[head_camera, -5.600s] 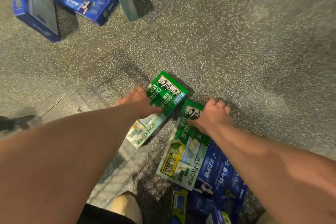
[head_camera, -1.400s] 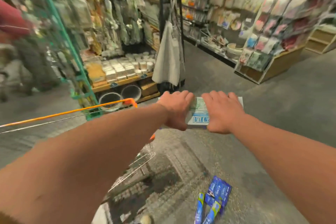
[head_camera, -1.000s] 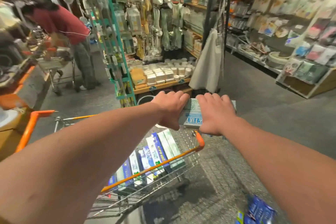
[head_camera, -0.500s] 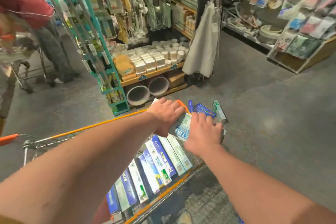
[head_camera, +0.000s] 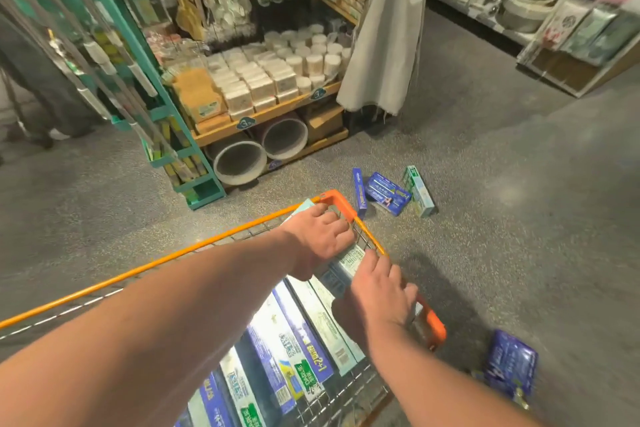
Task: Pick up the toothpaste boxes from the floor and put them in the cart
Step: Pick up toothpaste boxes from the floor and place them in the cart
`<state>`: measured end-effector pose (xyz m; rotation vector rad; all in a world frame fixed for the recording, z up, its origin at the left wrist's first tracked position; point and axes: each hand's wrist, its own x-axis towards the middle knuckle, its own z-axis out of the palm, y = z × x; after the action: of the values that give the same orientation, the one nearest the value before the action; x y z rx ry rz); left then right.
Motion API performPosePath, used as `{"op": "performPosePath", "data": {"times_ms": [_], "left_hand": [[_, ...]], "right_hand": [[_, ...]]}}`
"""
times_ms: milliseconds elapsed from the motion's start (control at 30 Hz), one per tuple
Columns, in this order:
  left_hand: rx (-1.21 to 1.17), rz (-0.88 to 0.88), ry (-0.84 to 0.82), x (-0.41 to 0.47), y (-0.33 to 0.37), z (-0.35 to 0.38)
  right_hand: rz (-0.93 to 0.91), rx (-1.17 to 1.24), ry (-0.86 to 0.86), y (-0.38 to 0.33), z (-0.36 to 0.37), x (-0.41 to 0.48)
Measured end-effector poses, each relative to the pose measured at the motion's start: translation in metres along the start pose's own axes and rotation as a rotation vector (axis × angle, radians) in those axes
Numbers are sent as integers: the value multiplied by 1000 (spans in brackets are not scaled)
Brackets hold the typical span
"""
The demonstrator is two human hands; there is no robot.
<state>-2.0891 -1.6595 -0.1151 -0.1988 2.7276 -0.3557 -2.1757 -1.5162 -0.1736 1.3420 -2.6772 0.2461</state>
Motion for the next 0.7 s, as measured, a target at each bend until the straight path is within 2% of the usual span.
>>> {"op": "performPosePath", "data": {"times_ms": [167,367,567,700], "left_hand": [[-62,131,206,28,-2,55],[-28,210,321,61,-7,100],[-48,233,342,85,4,138],[-79,244,213,97,11,148]], "right_hand": [[93,-96,85,3,46,-9],[165,-102,85,-1,89,-7],[164,-164,131,9,136,-11],[188,-191,160,20,157,-4]]}}
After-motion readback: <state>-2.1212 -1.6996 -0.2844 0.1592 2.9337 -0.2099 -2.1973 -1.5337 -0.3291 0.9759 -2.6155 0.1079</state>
